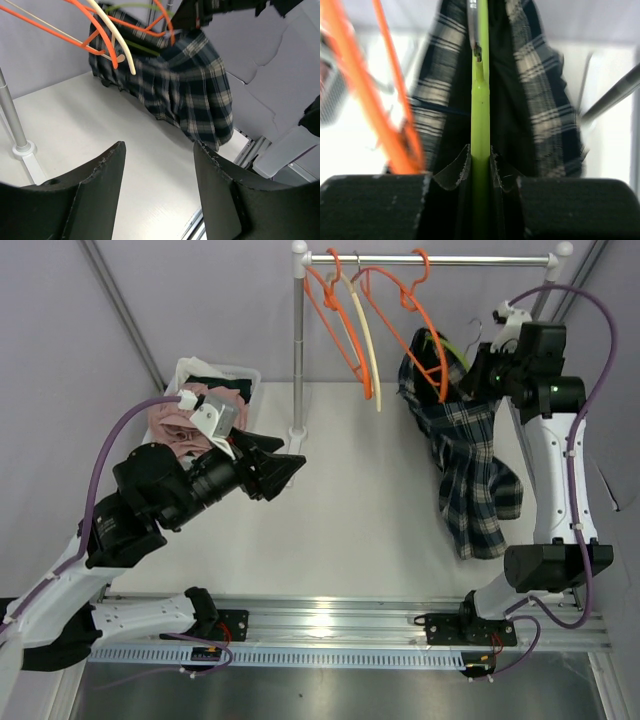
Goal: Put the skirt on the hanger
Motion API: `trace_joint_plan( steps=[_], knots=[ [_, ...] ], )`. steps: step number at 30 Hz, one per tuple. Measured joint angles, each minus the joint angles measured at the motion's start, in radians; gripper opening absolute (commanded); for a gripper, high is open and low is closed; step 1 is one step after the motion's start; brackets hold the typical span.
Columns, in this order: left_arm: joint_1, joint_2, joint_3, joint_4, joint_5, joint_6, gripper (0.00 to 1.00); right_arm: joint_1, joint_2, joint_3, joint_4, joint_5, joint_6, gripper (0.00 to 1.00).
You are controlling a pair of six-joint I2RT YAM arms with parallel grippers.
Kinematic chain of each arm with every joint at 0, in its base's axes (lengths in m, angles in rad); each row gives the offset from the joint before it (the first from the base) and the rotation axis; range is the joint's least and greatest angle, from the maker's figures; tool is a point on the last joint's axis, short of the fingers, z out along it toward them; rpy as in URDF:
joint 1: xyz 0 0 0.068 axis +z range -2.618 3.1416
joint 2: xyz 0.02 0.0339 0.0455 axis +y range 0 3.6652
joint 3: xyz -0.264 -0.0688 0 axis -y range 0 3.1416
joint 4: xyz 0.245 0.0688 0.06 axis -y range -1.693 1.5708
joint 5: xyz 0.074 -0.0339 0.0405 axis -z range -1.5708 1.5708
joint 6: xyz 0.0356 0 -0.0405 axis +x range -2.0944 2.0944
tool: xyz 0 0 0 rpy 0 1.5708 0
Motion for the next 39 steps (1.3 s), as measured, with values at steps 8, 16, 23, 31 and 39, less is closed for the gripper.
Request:
trace_joint_plan(
  steps=[8, 16, 23, 31, 39],
  knots=[
    [0.000, 0.009, 0.000, -0.002, 0.007, 0.000, 0.61, -0.145, -0.136, -0.347, 0.048, -0.050, 0.010, 0.00],
    [0.000, 0.042, 0.010, -0.008, 0.017, 0.000, 0.61, -0.225, -0.174, -0.301, 0.162, -0.056, 0.020, 0.00],
    [0.000, 0.048, 0.011, -0.008, 0.025, 0.000, 0.61, -0.208, -0.130, -0.195, 0.280, -0.068, 0.050, 0.00],
    [0.000, 0.050, 0.011, -0.008, 0.025, -0.001, 0.61, -0.121, 0.002, 0.032, 0.314, 0.031, 0.041, 0.00],
    [0.000, 0.055, 0.011, -0.008, 0.024, -0.002, 0.61, -0.093, 0.134, 0.207, 0.330, 0.102, 0.039, 0.00]
  ],
)
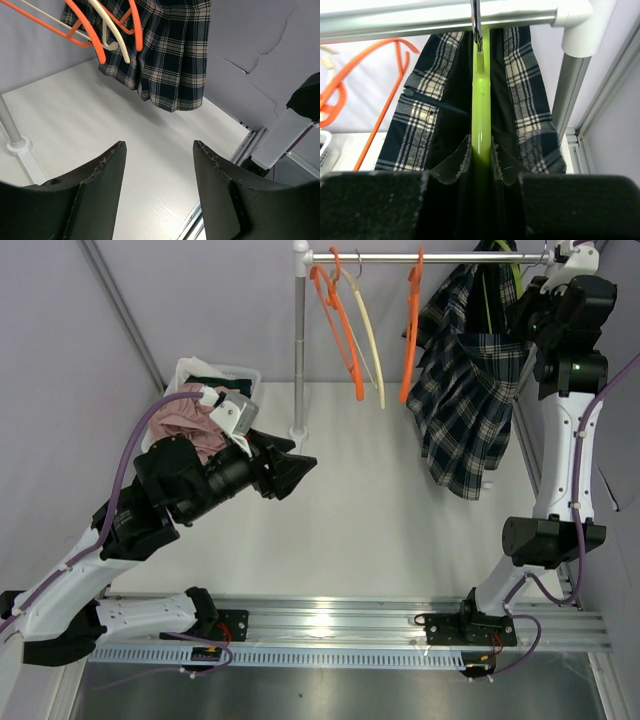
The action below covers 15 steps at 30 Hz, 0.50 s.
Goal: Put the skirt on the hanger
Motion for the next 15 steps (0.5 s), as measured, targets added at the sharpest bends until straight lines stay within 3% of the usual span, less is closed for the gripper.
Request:
trace_joint_plan(
  steps=[13, 15],
  knots=[
    [0.000, 0.000, 0.000, -0.001, -0.001, 0.000, 0.61, -0.020, 0.097, -0.022, 0.053, 0.043, 0.039, 0.00],
    [0.000, 0.000, 0.000, -0.001, -0.004, 0.000, 0.61, -0.021, 0.082, -0.052, 0.077, 0.050, 0.050, 0.06]
  ],
)
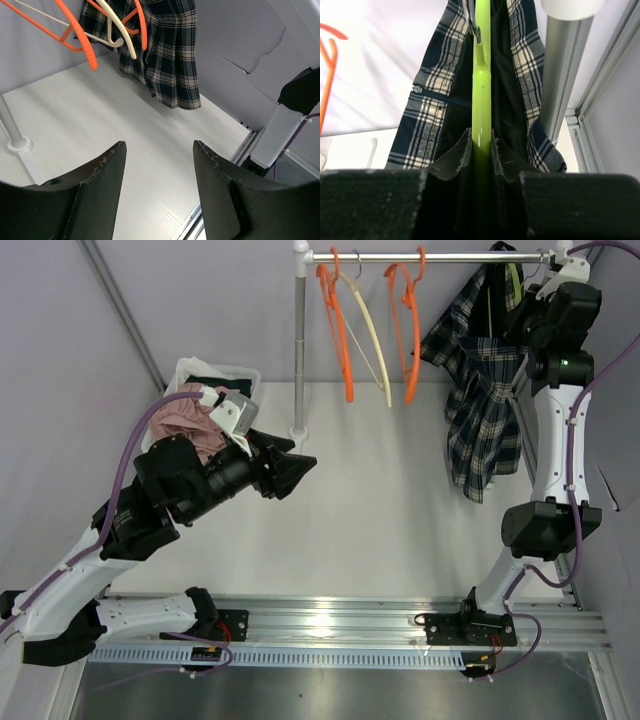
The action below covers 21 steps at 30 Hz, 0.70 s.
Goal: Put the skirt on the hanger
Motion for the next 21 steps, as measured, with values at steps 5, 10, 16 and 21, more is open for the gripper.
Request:
trace_joint_plan(
  steps=[5, 10, 16, 21],
  knots=[
    [0.000, 0.000, 0.000, -0.001, -0.021, 0.000, 0.65, 0.000, -0.039, -0.049, 0.023, 0.032, 0.048, 0.63],
    [0.000, -0.001, 0.000, -0.007, -0.044, 0.000, 0.69, -0.004, -0.132, -0.124, 0.036, 0.047, 0.106, 0.87],
    [0.000, 0.000, 0.000, -0.007, -0.080, 0.000, 0.71, -0.011, -0.257, -0.167, 0.022, 0.032, 0.174, 0.95],
    [0.001, 0.004, 0.003, -0.014, -0.129, 0.000, 0.73, -0.018, -0.350, -0.203, -0.031, 0.028, 0.217, 0.96]
  ],
)
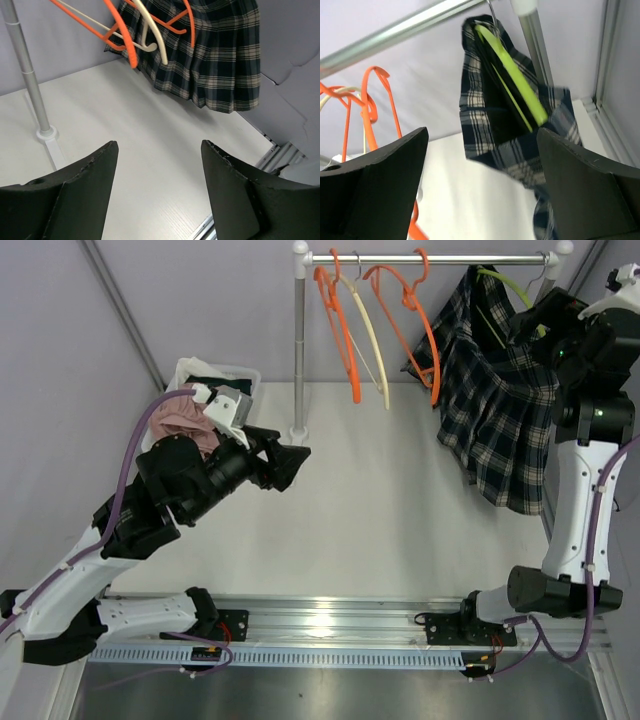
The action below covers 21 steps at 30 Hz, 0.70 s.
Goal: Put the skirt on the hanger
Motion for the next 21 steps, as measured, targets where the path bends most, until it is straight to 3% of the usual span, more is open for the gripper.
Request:
trace_joint_plan(
  steps=[6, 9, 15, 21],
  knots=[
    [0.014, 0.007, 0.025, -0.017, -0.141, -0.003, 0.74, -0.010, -0.143, -0.150, -0.066, -0.048, 0.037, 0.96],
    [0.090, 0.019, 0.031, -0.030, -0.208, -0.019, 0.74, -0.004, -0.243, -0.264, -0.110, -0.100, 0.048, 0.96],
    [0.465, 0.105, 0.017, -0.049, -0.163, -0.098, 0.77, 0.014, -0.481, -0.527, -0.158, -0.206, 0.074, 0.96],
    [0.759, 0.220, -0.136, -0.031, -0.109, -0.209, 0.79, 0.083, -0.663, -0.763, -0.161, -0.288, 0.127, 0.95]
  ],
)
